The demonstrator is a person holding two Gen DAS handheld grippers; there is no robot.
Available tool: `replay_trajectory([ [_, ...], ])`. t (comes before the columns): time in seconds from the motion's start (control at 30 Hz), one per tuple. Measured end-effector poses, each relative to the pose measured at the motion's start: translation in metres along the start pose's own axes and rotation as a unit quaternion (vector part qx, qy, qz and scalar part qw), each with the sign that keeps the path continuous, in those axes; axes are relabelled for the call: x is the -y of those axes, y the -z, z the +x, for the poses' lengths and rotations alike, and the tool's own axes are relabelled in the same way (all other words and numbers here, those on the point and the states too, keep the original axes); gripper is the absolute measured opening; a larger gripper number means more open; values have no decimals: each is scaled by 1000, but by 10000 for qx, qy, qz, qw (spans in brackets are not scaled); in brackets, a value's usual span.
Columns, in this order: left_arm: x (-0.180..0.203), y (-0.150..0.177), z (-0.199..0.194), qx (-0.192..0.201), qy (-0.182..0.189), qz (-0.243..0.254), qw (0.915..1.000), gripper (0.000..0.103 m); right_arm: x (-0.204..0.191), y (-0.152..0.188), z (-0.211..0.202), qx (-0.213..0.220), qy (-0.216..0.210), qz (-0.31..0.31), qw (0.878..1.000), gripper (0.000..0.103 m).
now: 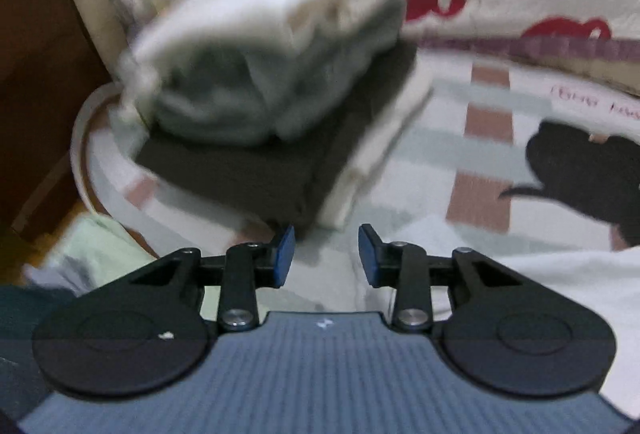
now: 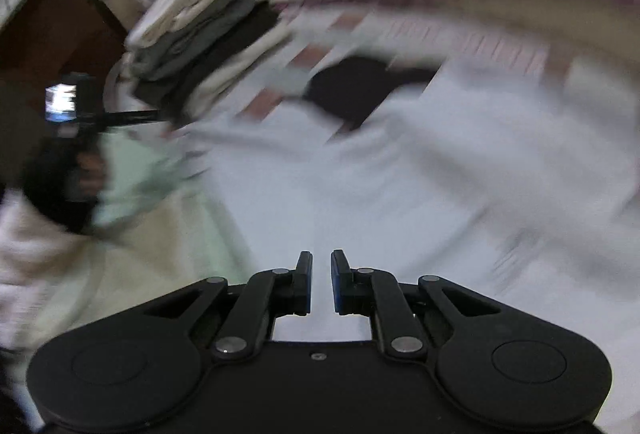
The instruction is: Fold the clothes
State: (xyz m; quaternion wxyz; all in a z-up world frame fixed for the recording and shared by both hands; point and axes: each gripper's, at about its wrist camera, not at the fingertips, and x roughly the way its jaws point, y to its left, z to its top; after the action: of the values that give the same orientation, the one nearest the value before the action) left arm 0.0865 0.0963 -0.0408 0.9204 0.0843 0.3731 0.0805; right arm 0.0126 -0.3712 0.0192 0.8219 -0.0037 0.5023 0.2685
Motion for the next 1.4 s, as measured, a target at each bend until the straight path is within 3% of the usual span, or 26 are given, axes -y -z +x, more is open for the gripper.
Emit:
replay_trajectory([
  [0.03,5,-9,-10,118,130,-40,9998,36,0,-14,-4,-119,205,-376,9990,15],
  [0.13,34,-37,-17,192,1438,-462,9883,39,1,-54,-13,-435,780,-1480,9849,15],
  [0.2,72,-46,3,-173,2642,-649,9621,40,-1,-78,-4,-396,900,-1828,9782,18],
  [0.23,93,-47,13,-340,3128,-668,9469,40,0,-90,2,-360,937,-1935,9759,31],
  [0.33,163,-28,37,-716,3822,-231,9210,40,2,-116,25,-378,1032,-2096,9716,34],
  [0.4,201,-6,44,-815,3962,134,9144,40,-1,-112,41,-512,1195,-2204,9667,34],
  [0.5,224,21,48,-801,4303,332,8985,40,-5,-87,47,-788,1306,-2363,9596,33],
  [0.63,227,40,41,-471,4387,611,8953,40,-1,-59,44,-1190,1530,-2303,9536,34],
  [0.73,220,36,40,-376,4326,575,8990,43,-3,-50,48,-1183,1730,-2447,9467,38],
  [0.8,215,33,47,-387,4214,401,9052,63,-5,-52,59,-1005,1843,-2486,9456,43],
  [0.9,210,36,54,-330,3975,401,9161,63,-14,-58,79,-839,1942,-2790,9367,43],
  [1.1,205,53,55,-525,3949,735,9143,65,-32,-73,104,-906,2146,-3386,9117,43],
  [1.2,205,51,56,-572,4007,642,9122,73,-38,-75,96,-1352,2093,-3616,8984,42],
  [1.27,204,50,57,-616,4064,568,9098,73,-45,-75,88,-1839,1880,-3970,8793,39],
  [1.33,203,49,58,-616,4107,542,9081,67,-51,-81,86,-2074,1811,-4184,8655,40],
  [1.4,201,49,59,-598,4130,523,9072,20,-47,-96,98,-1985,1711,-3849,8850,41],
])
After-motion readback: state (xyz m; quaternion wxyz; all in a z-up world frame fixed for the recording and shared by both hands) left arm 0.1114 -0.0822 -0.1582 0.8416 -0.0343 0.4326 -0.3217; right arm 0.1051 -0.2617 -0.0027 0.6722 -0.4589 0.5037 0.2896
